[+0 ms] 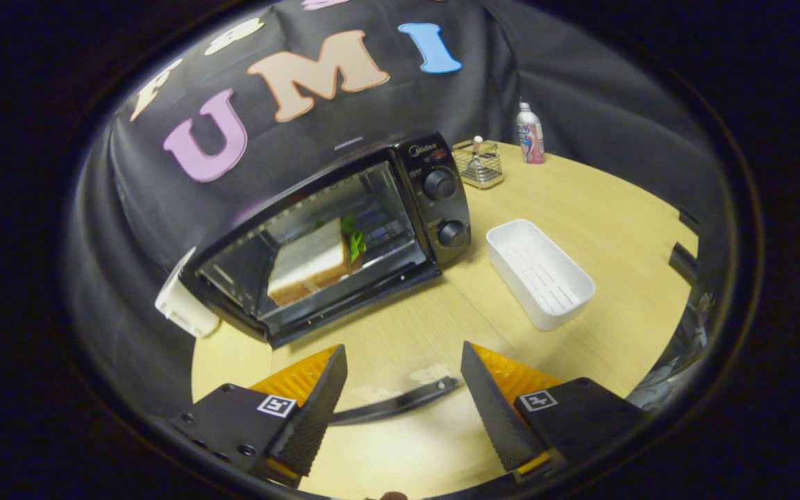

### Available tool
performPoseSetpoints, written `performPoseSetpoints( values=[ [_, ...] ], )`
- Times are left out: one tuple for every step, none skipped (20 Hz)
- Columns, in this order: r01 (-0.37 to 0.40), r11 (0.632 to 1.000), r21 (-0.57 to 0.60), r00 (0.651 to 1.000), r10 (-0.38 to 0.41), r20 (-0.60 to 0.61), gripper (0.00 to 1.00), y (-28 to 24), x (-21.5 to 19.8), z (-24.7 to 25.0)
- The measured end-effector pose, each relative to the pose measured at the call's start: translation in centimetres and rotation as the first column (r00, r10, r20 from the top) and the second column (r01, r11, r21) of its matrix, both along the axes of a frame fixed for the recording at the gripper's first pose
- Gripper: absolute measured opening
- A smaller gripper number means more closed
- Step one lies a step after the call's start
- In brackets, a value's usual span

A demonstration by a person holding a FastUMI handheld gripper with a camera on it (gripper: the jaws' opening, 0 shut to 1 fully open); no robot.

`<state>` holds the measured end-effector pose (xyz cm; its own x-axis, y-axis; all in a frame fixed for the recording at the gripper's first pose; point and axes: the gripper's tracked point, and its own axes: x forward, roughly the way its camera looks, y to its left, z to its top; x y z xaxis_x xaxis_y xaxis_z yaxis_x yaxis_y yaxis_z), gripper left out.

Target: Open the toaster oven, put the food inside, and close the toaster oven door.

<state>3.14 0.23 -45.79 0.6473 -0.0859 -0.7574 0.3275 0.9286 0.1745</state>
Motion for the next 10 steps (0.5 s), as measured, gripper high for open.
performPoseSetpoints(
  values=[
    [-0.025, 0.999, -0.025, 0.999, 0.024, -0.027, 1.0, 0.2, -0.9, -0.2],
    [-0.053, 0.997, -0.048, 0.997, 0.051, -0.053, 1.0, 0.4, -1.8, -0.5],
    [-0.084, 0.994, -0.069, 0.994, 0.079, -0.078, 1.0, 0.6, -2.6, -0.8],
    [-0.115, 0.99, -0.084, 0.989, 0.106, -0.1, 1.0, 1.2, -3.0, -1.4],
    [-0.143, 0.985, -0.095, 0.983, 0.131, -0.126, 1.0, 1.6, -4.0, -1.6],
    [-0.17, 0.98, -0.104, 0.977, 0.154, -0.149, 1.0, 1.9, -4.6, -2.1],
    [-0.193, 0.974, -0.115, 0.97, 0.172, -0.169, 1.0, 2.2, -5.4, -2.3],
    [-0.212, 0.97, -0.12, 0.965, 0.188, -0.184, 1.0, 2.3, -6.0, -2.7],
    [-0.228, 0.966, -0.121, 0.96, 0.203, -0.194, 1.0, 2.6, -6.3, -3.1],
    [-0.241, 0.963, -0.123, 0.955, 0.214, -0.204, 1.0, 2.7, -6.6, -3.6]
  ],
)
